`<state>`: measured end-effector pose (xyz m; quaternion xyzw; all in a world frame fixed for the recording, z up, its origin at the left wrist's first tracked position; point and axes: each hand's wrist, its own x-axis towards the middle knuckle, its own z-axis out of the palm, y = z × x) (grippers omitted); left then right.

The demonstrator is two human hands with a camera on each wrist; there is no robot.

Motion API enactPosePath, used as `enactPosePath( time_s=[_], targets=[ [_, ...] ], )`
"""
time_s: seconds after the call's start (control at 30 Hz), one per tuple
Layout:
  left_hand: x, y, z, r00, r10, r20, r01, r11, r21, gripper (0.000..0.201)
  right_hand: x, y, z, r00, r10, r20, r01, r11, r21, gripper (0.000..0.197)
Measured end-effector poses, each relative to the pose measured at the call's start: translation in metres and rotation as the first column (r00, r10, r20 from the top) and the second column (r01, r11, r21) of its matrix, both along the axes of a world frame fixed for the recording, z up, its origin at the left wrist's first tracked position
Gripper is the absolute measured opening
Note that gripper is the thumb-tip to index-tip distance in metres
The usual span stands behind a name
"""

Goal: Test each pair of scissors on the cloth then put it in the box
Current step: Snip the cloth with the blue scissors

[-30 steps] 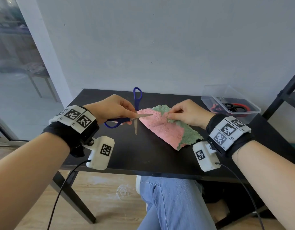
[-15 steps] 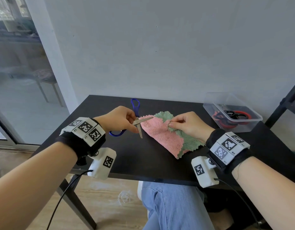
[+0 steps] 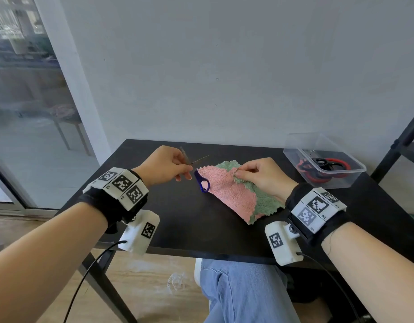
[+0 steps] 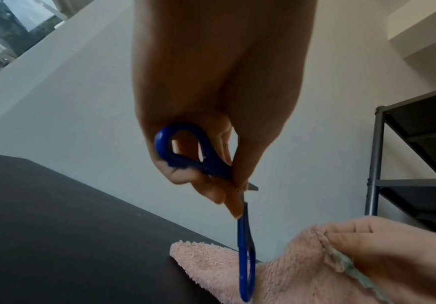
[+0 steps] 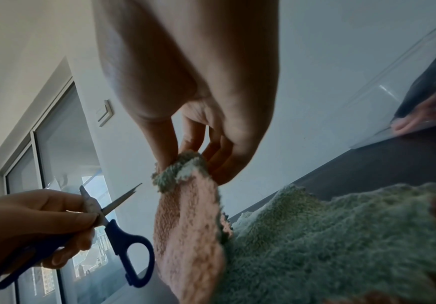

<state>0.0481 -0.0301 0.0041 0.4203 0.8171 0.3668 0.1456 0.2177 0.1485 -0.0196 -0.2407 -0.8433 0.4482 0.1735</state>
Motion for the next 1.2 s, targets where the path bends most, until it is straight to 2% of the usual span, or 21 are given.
enactPosePath(
  time_s=[0.27, 0.47, 0.67, 0.83, 1.0, 1.2],
  targets=[
    [-0.001, -0.004, 0.008, 0.997, 0.073, 0.037, -0.074, 0.997, 0.028, 0.012, -0.002, 0.002, 0.005, 0.995, -0.004, -0.099, 0.002, 1.0, -0.017, 0.007],
    [0.007, -0.006, 0.021, 0.992, -0.086, 0.096, 0.099, 0.986, -0.135, 0.014, -0.008, 0.0, 0.022, 0.987, 0.04, -0.158, -0.047, 0.998, -0.042, 0.009],
    [0.019, 0.001, 0.027, 0.981, -0.152, 0.123, 0.176, 0.962, -0.208, 0.014, -0.014, -0.015, 0.032, 0.974, 0.216, -0.063, -0.215, 0.976, 0.027, 0.007],
    [0.019, 0.005, 0.025, 0.977, -0.165, 0.134, 0.191, 0.959, -0.21, 0.014, -0.017, -0.023, 0.03, 0.954, 0.298, -0.017, -0.298, 0.955, 0.01, 0.009],
    [0.018, 0.008, 0.022, 0.978, -0.175, 0.11, 0.195, 0.957, -0.214, 0.012, -0.019, -0.026, 0.028, 0.952, 0.304, 0.044, -0.306, 0.95, 0.066, 0.017],
    [0.015, 0.011, 0.02, 0.982, -0.158, 0.102, 0.176, 0.964, -0.197, 0.014, -0.023, -0.029, 0.024, 0.949, 0.302, 0.086, -0.311, 0.943, 0.118, 0.014]
  ],
)
